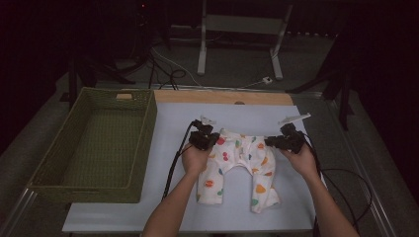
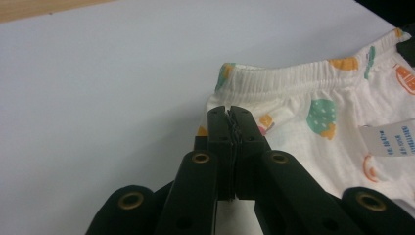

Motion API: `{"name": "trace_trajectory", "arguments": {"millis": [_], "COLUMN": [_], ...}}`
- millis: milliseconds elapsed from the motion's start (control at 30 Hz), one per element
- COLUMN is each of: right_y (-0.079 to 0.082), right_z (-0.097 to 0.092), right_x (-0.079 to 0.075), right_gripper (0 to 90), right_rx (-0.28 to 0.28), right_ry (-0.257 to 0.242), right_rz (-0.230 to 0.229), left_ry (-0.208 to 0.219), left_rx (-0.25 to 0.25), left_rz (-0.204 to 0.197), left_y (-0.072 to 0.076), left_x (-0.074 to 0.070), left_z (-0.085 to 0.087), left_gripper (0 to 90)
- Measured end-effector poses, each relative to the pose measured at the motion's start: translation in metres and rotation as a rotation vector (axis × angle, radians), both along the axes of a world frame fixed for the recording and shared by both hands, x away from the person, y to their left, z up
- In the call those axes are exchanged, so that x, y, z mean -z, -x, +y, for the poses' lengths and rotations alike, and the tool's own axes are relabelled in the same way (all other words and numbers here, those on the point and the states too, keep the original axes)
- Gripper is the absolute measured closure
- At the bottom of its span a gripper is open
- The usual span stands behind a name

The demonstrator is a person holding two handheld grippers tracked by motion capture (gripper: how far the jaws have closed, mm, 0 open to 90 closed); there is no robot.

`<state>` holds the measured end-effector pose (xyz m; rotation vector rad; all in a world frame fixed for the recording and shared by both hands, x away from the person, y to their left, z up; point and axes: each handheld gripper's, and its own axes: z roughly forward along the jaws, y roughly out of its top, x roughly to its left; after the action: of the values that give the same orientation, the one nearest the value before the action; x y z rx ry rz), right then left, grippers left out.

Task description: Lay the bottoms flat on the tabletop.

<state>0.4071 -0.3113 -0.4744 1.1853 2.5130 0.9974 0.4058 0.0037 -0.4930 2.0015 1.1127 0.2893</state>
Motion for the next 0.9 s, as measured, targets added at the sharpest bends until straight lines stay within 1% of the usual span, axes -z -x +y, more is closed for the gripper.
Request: {"name": "trace_trajectory", "arguments": {"millis": [33, 67, 100, 167, 200, 233, 267, 300, 333, 367, 467, 500, 567, 600, 633, 667, 733, 800, 833, 867, 900], "right_y": [-0.006, -0.01, -0.014, -0.022, -0.025, -0.028, -0.029, -0.03, -0.03, -0.029, -0.024, -0.021, -0.014, -0.011, -0.007, -0.004, 0.003, 0.01, 0.013, 0.017, 0.022], "right_z": [0.001, 0.003, 0.005, 0.006, 0.008, 0.008, 0.008, 0.007, 0.005, 0.003, -0.001, -0.002, -0.003, -0.004, -0.005, -0.005, -0.007, -0.008, -0.008, -0.008, -0.008], "right_x": [0.002, 0.002, 0.0, -0.001, -0.001, 0.0, 0.001, 0.002, 0.003, 0.005, 0.009, 0.011, 0.013, 0.014, 0.014, 0.015, 0.015, 0.015, 0.014, 0.014, 0.013], "right_gripper": [81.5, 81.4, 81.4, 80.8, 80.2, 78.2, 75.0, 73.1, 71.1, 69.3, 64.6, 63.3, 61.4, 60.1, 59.1, 58.1, 55.8, 53.2, 51.7, 51.0, 50.6], "right_rx": [-0.004, -0.009, -0.01, -0.002, 0.002, -0.006, 0.003, 0.013, 0.019, 0.022, 0.024, 0.026, 0.012, 0.01, 0.013, 0.008, 0.005, 0.001, -0.001, 0.001, -0.001], "right_ry": [0.02, 0.045, 0.052, 0.045, 0.055, 0.064, 0.071, 0.068, 0.055, 0.041, 0.03, 0.019, 0.019, 0.012, -0.003, -0.011, -0.029, -0.041, -0.05, -0.059, -0.07], "right_rz": [0.035, 0.038, 0.031, 0.033, 0.041, 0.034, 0.033, 0.035, 0.04, 0.046, 0.067, 0.074, 0.068, 0.071, 0.078, 0.076, 0.059, 0.069, 0.069, 0.066, 0.059], "left_ry": [0.002, -0.006, -0.018, -0.047, -0.056, -0.057, -0.056, -0.065, -0.064, -0.057, -0.021, -0.018, 0.0, 0.005, -0.002, 0.0, 0.014, 0.022, 0.023, 0.038, 0.038], "left_rx": [-0.003, -0.01, -0.013, -0.008, -0.008, -0.008, -0.002, -0.001, -0.006, 0.0, 0.005, 0.016, 0.026, 0.035, 0.041, 0.044, 0.055, 0.068, 0.077, 0.076, 0.081], "left_rz": [0.008, 0.009, 0.01, 0.017, 0.023, 0.038, 0.054, 0.056, 0.055, 0.063, 0.083, 0.088, 0.086, 0.086, 0.085, 0.081, 0.089, 0.084, 0.085, 0.082, 0.08], "left_y": [-0.002, -0.003, -0.005, -0.007, -0.008, -0.009, -0.01, -0.009, -0.008, -0.007, -0.002, 0.0, 0.006, 0.009, 0.012, 0.014, 0.019, 0.024, 0.026, 0.029, 0.032], "left_x": [0.002, 0.005, 0.007, 0.013, 0.015, 0.016, 0.018, 0.018, 0.018, 0.019, 0.021, 0.022, 0.023, 0.023, 0.023, 0.024, 0.025, 0.024, 0.023, 0.022, 0.022], "left_z": [0.0, 0.0, 0.0, 0.001, 0.001, 0.002, 0.005, 0.007, 0.01, 0.013, 0.021, 0.023, 0.025, 0.025, 0.025, 0.026, 0.026, 0.026, 0.027, 0.027, 0.027], "left_gripper": [89.4, 89.3, 89.3, 88.1, 85.8, 80.2, 77.4, 74.8, 71.4, 68.6, 66.1, 65.3, 63.7, 63.2, 62.2, 61.4, 60.7, 59.5, 58.7, 57.8, 56.9]}}
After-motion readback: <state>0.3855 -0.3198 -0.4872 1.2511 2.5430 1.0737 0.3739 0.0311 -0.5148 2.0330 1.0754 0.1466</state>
